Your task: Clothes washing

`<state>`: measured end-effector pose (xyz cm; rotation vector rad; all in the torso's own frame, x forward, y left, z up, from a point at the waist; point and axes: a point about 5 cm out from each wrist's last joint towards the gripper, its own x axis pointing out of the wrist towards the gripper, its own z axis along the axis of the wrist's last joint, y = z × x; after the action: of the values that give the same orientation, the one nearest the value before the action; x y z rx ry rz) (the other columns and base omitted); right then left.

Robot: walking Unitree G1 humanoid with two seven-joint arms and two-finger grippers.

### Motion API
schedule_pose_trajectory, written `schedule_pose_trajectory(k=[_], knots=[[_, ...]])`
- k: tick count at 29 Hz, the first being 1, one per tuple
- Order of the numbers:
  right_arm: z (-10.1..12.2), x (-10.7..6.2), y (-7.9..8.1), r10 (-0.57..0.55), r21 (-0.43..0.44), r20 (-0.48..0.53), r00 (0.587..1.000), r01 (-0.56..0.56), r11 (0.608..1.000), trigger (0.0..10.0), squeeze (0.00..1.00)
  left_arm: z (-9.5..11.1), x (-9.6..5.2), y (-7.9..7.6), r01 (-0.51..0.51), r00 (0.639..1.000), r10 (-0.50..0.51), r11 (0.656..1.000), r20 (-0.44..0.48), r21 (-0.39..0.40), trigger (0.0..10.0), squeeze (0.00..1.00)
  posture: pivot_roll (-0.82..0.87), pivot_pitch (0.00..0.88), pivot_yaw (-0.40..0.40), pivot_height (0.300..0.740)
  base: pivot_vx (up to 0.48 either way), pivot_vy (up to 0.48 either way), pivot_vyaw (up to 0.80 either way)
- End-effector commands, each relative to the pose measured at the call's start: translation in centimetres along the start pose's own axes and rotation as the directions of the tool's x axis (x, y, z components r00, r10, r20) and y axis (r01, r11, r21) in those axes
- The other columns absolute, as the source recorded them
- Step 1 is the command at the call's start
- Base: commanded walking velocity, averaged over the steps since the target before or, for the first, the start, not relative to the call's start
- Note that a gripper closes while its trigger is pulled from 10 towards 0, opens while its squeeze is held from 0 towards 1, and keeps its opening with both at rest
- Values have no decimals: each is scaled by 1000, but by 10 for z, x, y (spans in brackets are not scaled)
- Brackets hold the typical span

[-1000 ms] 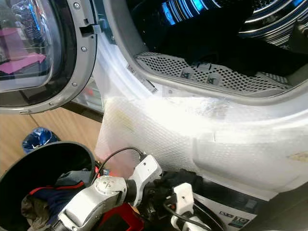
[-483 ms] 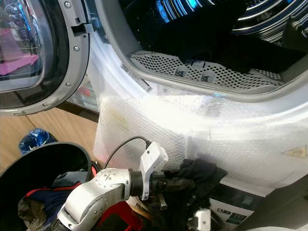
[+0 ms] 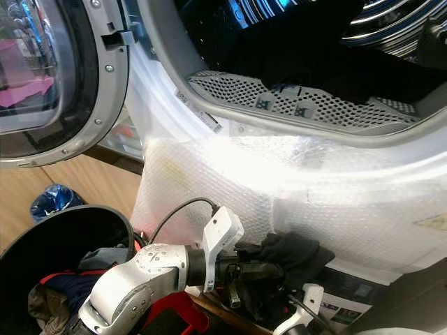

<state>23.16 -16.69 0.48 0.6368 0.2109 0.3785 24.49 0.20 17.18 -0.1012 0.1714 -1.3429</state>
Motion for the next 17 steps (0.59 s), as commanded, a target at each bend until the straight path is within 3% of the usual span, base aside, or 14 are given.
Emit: schedule_pose_trajectory(k=[1, 4, 5, 8, 9, 10, 11, 17], knots=[[13, 6, 5, 21, 2, 67, 997, -22, 1000, 10000, 0, 2, 0, -7, 37, 999, -37, 999, 7, -2, 0, 0, -60, 111, 73, 740, 0, 0, 0], [19, 9, 15, 89, 42, 110, 990, -94, 995, 10000, 0, 1, 0, -8, 40, 999, -40, 999, 3, -7, 0, 0, -58, 111, 72, 740, 0, 0, 0], [21, 8, 24, 167, 75, 125, 978, -177, 981, 10000, 0, 1, 0, -8, 40, 999, -40, 999, 0, -10, 0, 0, -59, 112, 73, 740, 0, 0, 0], [20, 5, 34, 257, 85, 115, 960, -267, 960, 10000, 0, 0, 0, -8, 39, 999, -39, 999, -5, -13, 0, 0, -59, 112, 73, 740, 0, 0, 0], [19, 3, 36, 280, 86, 111, 954, -290, 953, 8667, 0, 0, 0, -8, 38, 999, -38, 999, -7, -13, 0, 0, -60, 112, 72, 740, 0, 0, 0], [18, 2, 38, 298, 93, 109, 948, -309, 947, 1765, 0, -1, 0, -8, 38, 999, -38, 999, -11, -14, 0, 0, -60, 112, 72, 740, 0, 0, 0], [18, 0, 40, 319, 103, 113, 941, -331, 938, 0, 0, -1, 0, -8, 37, 999, -38, 999, -16, -15, 0, 0, -60, 111, 72, 740, 0, 0, 0], [17, -8, 40, 330, 124, 106, 938, -342, 931, 0, 0, -9, -4, -9, 39, 997, -41, 999, -70, -26, 0, 0, -60, 110, 73, 740, 0, 0, 0]])
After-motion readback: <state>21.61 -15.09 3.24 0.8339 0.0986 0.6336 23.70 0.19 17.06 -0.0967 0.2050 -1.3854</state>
